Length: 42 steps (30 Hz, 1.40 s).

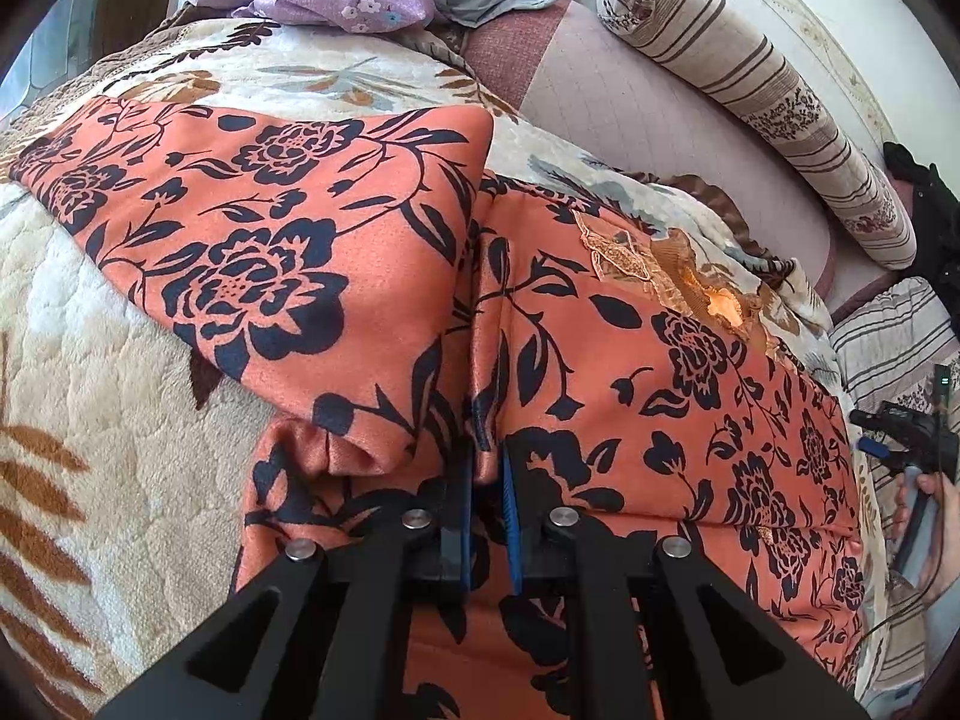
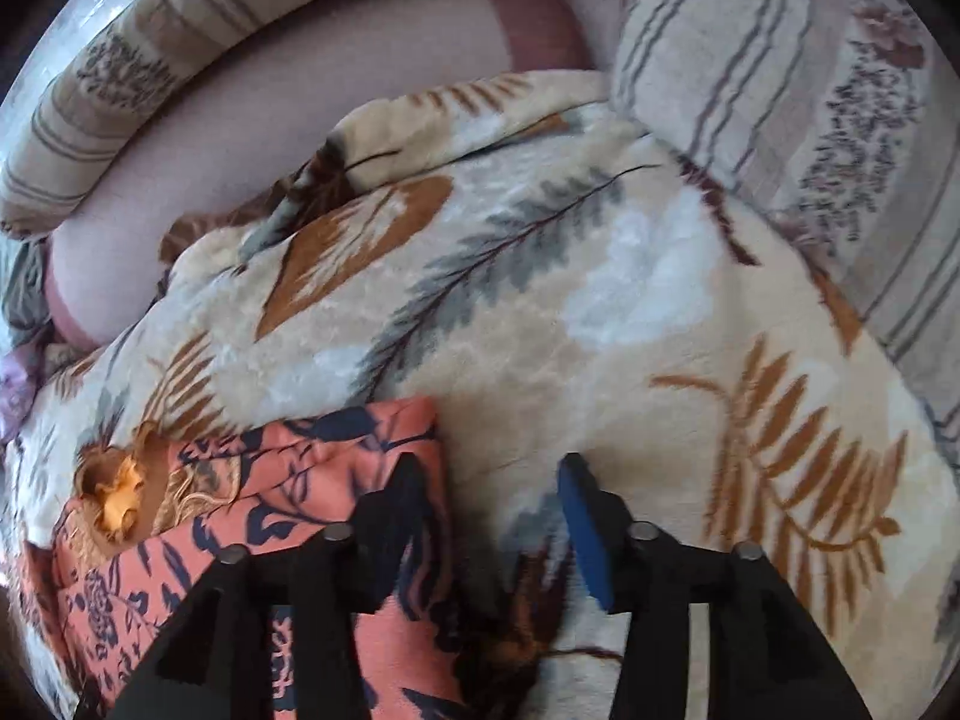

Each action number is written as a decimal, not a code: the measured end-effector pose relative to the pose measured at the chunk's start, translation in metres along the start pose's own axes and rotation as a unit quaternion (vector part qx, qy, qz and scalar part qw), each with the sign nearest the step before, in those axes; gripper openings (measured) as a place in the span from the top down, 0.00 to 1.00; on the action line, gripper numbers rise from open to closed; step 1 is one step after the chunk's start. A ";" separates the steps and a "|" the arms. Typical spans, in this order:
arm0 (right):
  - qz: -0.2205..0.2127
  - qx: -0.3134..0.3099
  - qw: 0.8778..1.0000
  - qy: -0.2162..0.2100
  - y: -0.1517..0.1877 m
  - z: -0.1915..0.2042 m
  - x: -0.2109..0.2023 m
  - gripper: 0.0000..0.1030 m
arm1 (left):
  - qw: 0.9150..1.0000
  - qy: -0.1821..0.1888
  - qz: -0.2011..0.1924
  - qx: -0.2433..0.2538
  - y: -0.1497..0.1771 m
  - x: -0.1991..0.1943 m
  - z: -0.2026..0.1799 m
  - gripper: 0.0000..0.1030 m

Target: Fold small clothes

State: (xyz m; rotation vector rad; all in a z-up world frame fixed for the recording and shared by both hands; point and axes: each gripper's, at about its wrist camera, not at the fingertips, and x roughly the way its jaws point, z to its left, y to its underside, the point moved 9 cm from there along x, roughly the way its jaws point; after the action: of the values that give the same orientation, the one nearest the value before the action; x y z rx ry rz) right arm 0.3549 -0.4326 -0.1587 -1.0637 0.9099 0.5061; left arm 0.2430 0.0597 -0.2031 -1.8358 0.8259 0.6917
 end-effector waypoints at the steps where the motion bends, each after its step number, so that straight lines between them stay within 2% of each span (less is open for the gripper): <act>1: -0.008 -0.009 1.000 -0.024 0.003 0.007 -0.014 0.48 | 1.000 -0.001 0.000 0.000 0.000 0.000 0.000 0.89; 3: 0.007 -0.057 0.994 -0.095 0.025 0.038 -0.037 0.48 | 1.000 -0.001 -0.001 0.001 0.000 0.001 -0.001 0.89; 5: 0.051 -0.092 0.975 -0.197 0.063 0.072 -0.048 0.42 | 1.000 -0.002 -0.002 0.003 -0.001 0.001 -0.001 0.89; 6: 0.066 -0.114 0.970 -0.204 0.083 0.076 -0.043 0.39 | 1.000 0.000 -0.003 0.003 -0.001 0.000 -0.001 0.89; 7: 0.093 -0.120 0.976 -0.157 0.100 0.064 -0.024 0.39 | 1.000 0.004 -0.003 0.001 -0.001 0.000 0.000 0.89; 8: 0.110 -0.087 0.982 -0.128 0.109 0.045 -0.008 0.44 | 1.000 0.011 -0.004 -0.003 -0.001 0.000 0.000 0.89; 9: 0.087 -0.038 0.988 -0.125 0.104 0.032 -0.014 0.66 | 1.000 0.022 -0.004 -0.007 0.000 -0.001 0.002 0.90; 11: 0.042 0.019 0.994 -0.103 0.096 0.022 -0.046 0.66 | 0.999 0.047 -0.002 -0.026 0.000 -0.004 0.006 0.89; 12: 0.008 0.010 0.995 -0.098 0.096 0.026 -0.066 0.57 | 0.998 0.057 0.002 -0.032 0.000 -0.005 0.008 0.88; 13: -0.026 -0.009 0.994 -0.103 0.100 0.035 -0.087 0.24 | 0.997 0.063 0.008 -0.034 0.000 -0.007 0.008 0.86; 14: -0.054 -0.030 0.991 -0.115 0.108 0.046 -0.105 0.11 | 0.997 0.065 0.017 -0.035 0.001 -0.010 0.007 0.83; 15: -0.082 -0.055 0.987 -0.126 0.118 0.057 -0.121 0.02 | 0.996 0.068 0.029 -0.045 0.002 -0.016 0.008 0.75; 16: -0.101 -0.086 0.983 -0.130 0.129 0.068 -0.128 0.02 | 0.994 0.076 0.037 -0.063 0.001 -0.025 0.009 0.67; 17: -0.107 -0.112 0.980 -0.122 0.142 0.075 -0.128 0.02 | 0.992 0.090 0.034 -0.087 -0.002 -0.038 0.011 0.50; 18: -0.105 -0.129 0.980 -0.105 0.156 0.078 -0.120 0.02 | 0.988 0.109 0.019 -0.108 -0.009 -0.053 0.016 0.41; 20: -0.079 -0.138 0.984 -0.084 0.183 0.079 -0.091 0.02 | 0.980 0.138 -0.026 -0.138 -0.030 -0.090 0.034 0.36; 21: -0.056 -0.141 0.985 -0.077 0.197 0.077 -0.072 0.02 | 0.977 0.141 -0.049 -0.153 -0.042 -0.106 0.051 0.34; 22: -0.035 -0.147 0.987 -0.061 0.207 0.077 -0.059 0.02 | 0.973 0.136 -0.072 -0.172 -0.056 -0.120 0.074 0.33; 25: -0.038 -0.150 0.986 -0.059 0.202 0.078 -0.060 0.00 | 0.953 0.105 -0.112 -0.260 -0.095 -0.130 0.159 0.33; 27: -0.035 -0.146 0.986 -0.065 0.202 0.076 -0.057 0.01 | 0.933 0.102 -0.100 -0.330 -0.110 -0.113 0.213 0.35; 29: -0.036 -0.147 0.986 -0.066 0.202 0.076 -0.057 0.01 | 0.918 0.101 -0.077 -0.375 -0.118 -0.089 0.250 0.37; 30: -0.038 -0.146 0.986 -0.068 0.202 0.075 -0.057 0.01 | 0.914 0.098 -0.071 -0.386 -0.122 -0.080 0.260 0.39; 32: -0.039 -0.144 0.986 -0.070 0.203 0.076 -0.058 0.01 | 0.912 0.094 -0.072 -0.393 -0.129 -0.068 0.275 0.39; 35: -0.040 -0.143 0.986 -0.072 0.203 0.077 -0.058 0.00 | 0.896 0.071 -0.098 -0.427 -0.135 -0.066 0.301 0.39; 37: -0.040 -0.144 0.986 -0.071 0.203 0.077 -0.058 0.00 | 0.897 0.070 -0.097 -0.426 -0.139 -0.061 0.308 0.40; 39: -0.040 -0.144 0.986 -0.070 0.203 0.078 -0.058 0.00 | 0.904 0.056 -0.095 -0.413 -0.145 -0.059 0.310 0.46; 40: -0.040 -0.144 0.986 -0.070 0.203 0.078 -0.058 0.00 | 0.907 0.036 -0.091 -0.409 -0.146 -0.058 0.313 0.57; 41: -0.040 -0.144 0.986 -0.070 0.203 0.078 -0.058 0.00 | 0.911 0.004 -0.075 -0.404 -0.144 -0.053 0.320 0.91; 42: -0.040 -0.144 0.986 -0.070 0.203 0.078 -0.058 0.00 | 0.915 -0.018 -0.059 -0.399 -0.143 -0.049 0.325 0.95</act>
State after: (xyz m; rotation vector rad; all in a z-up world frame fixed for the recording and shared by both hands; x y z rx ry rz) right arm 0.2027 -0.2725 -0.2019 -1.3036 0.6798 0.6496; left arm 0.2931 0.4149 -0.2087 -2.5594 0.4104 1.0839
